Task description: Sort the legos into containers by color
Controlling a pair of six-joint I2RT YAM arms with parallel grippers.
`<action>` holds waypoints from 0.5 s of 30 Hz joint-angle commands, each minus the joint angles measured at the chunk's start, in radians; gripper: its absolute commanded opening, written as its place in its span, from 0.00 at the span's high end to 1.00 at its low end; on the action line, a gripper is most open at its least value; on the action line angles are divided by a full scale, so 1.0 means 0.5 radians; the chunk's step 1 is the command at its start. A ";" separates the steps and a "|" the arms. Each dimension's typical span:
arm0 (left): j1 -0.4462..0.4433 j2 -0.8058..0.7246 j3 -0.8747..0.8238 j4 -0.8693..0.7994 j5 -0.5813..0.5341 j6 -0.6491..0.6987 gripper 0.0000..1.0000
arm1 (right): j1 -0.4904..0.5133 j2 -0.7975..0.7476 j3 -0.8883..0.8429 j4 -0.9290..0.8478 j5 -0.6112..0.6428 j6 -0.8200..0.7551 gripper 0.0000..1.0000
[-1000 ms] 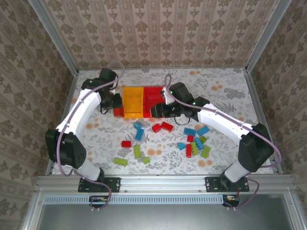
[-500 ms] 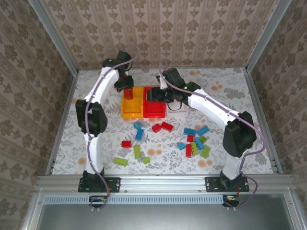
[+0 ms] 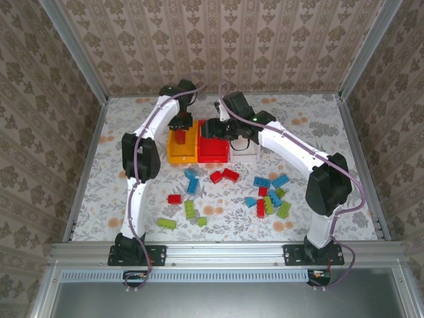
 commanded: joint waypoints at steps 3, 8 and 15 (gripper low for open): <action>-0.023 0.084 0.065 -0.106 -0.113 0.026 0.68 | -0.001 -0.089 -0.069 -0.083 0.071 0.009 0.42; -0.060 0.058 0.080 -0.100 -0.121 0.045 0.50 | -0.021 -0.257 -0.282 -0.090 0.144 -0.001 0.39; -0.101 -0.075 0.133 -0.111 -0.088 0.011 0.42 | -0.150 -0.628 -0.721 -0.152 0.317 0.063 0.40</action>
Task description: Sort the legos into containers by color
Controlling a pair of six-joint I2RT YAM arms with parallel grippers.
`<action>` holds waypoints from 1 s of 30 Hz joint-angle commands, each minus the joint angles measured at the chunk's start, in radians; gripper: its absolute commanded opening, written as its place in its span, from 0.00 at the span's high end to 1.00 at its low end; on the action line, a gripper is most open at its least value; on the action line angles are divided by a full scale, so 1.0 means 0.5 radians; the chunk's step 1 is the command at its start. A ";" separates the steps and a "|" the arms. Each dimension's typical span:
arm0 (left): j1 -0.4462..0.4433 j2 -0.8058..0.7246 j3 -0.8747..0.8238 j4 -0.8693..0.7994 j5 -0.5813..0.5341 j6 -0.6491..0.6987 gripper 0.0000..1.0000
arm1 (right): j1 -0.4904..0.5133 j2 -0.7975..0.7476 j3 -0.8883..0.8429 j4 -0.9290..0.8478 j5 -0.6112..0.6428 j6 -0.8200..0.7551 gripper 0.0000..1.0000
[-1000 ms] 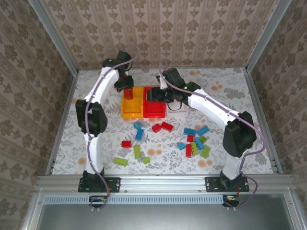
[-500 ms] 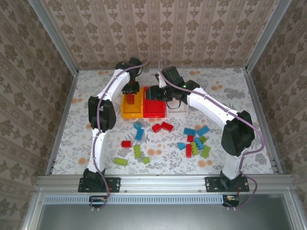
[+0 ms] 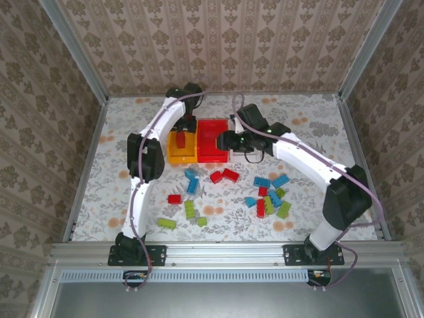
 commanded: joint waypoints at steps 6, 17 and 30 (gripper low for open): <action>-0.115 -0.391 -0.005 -0.022 -0.014 -0.094 0.36 | -0.299 -0.424 -0.434 -0.465 0.600 0.319 0.40; -0.393 -1.556 -1.544 1.245 1.175 0.073 0.29 | -0.740 -0.337 -0.852 -0.308 0.422 0.681 0.37; -0.701 -1.994 -2.202 1.494 1.037 -0.166 0.30 | -0.798 -0.045 -0.981 -0.060 0.300 0.899 0.41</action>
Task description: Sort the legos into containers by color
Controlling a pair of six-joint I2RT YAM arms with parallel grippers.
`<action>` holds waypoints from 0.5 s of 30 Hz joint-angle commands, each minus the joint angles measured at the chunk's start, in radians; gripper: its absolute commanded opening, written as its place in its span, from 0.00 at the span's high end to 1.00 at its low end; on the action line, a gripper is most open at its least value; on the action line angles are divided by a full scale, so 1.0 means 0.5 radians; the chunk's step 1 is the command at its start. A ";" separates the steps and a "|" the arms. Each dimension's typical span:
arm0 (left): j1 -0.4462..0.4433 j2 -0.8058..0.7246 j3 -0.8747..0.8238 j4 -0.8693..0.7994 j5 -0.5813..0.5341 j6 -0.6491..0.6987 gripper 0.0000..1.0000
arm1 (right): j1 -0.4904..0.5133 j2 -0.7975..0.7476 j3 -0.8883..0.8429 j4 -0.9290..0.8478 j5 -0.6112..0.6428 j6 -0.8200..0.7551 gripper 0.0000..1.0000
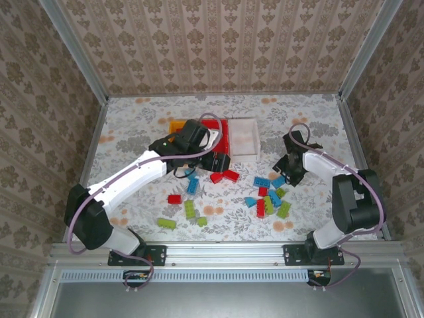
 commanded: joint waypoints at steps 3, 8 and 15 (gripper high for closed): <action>-0.035 -0.096 -0.012 0.131 -0.033 -0.077 0.30 | -0.013 0.088 -0.068 0.085 -0.076 0.142 0.47; -0.043 -0.094 0.011 0.147 -0.061 -0.095 0.30 | -0.013 0.096 -0.075 0.125 -0.071 0.167 0.67; -0.041 -0.129 0.113 0.082 -0.275 -0.125 0.32 | 0.107 -0.104 0.208 0.187 0.099 -0.171 0.80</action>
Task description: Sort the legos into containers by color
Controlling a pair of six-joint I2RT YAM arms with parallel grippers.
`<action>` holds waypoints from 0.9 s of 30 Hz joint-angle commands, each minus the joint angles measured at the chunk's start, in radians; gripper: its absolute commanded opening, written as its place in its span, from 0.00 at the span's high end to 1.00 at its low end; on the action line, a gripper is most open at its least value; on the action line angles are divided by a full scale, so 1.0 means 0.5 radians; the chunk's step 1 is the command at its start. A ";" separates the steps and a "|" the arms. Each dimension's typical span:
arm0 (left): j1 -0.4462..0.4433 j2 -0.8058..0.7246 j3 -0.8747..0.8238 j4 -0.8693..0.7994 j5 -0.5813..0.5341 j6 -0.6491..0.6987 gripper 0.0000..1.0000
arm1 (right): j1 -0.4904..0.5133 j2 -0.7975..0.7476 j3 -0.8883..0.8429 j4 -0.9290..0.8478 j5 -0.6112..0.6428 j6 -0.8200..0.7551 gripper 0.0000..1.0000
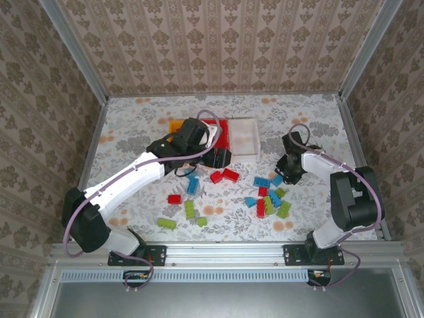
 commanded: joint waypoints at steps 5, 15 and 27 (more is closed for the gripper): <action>-0.002 -0.148 0.117 -0.037 -0.312 -0.089 0.31 | 0.381 0.022 0.618 0.095 0.170 -0.550 0.78; 0.006 0.108 0.490 -0.194 -0.417 -0.077 0.31 | 0.440 0.839 1.467 -0.035 0.040 -0.756 0.75; -0.097 0.419 0.952 -0.581 -0.720 0.027 0.31 | 0.390 1.283 1.987 -0.399 -0.090 -0.786 0.48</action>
